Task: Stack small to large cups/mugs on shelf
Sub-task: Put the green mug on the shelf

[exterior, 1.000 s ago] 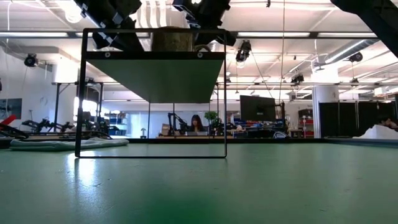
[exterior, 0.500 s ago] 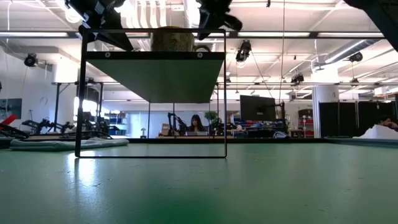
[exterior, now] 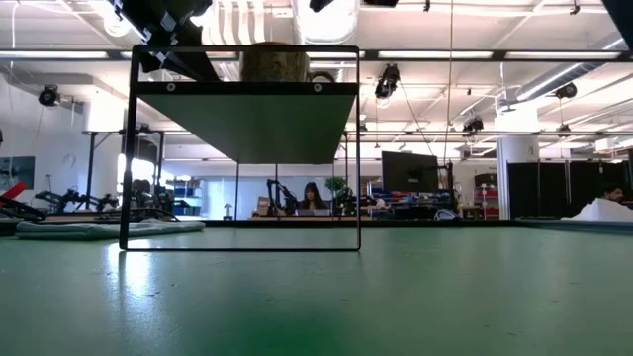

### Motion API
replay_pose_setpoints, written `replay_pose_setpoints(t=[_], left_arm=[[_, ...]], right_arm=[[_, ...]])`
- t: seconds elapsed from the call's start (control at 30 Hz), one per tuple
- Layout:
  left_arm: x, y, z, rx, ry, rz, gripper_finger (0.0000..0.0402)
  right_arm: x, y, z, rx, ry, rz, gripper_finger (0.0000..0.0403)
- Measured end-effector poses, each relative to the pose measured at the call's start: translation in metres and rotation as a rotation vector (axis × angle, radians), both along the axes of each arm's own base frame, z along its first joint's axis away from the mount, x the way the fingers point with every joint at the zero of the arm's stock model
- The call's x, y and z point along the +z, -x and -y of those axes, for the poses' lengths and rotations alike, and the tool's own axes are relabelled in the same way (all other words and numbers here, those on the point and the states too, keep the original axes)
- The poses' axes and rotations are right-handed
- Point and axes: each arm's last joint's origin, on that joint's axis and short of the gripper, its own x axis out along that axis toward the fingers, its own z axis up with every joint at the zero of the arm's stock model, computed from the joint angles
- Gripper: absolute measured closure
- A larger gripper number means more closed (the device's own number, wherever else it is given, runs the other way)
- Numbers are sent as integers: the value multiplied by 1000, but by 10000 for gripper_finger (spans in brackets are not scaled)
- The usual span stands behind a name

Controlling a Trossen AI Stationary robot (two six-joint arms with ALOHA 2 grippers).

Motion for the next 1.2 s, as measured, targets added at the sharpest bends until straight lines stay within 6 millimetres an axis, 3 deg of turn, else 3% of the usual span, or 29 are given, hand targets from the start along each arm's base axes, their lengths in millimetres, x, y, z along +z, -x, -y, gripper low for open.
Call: replay_pose_setpoints(t=[0.17, 0.37, 0.73, 1.2], left_arm=[[0, -1, 0, 1, 0, 2, 402], [0, 0, 0, 1, 0, 4, 402], [1, -1, 0, 3, 2, 19, 402], [1, -1, 0, 1, 0, 14, 402]], right_arm=[[-22, -24, 7, -16, 6, -11, 390], [-39, -35, 12, -23, 4, -52, 390], [-51, -51, 12, -1, 14, -20, 390], [-52, -52, 24, -25, 42, -26, 390]])
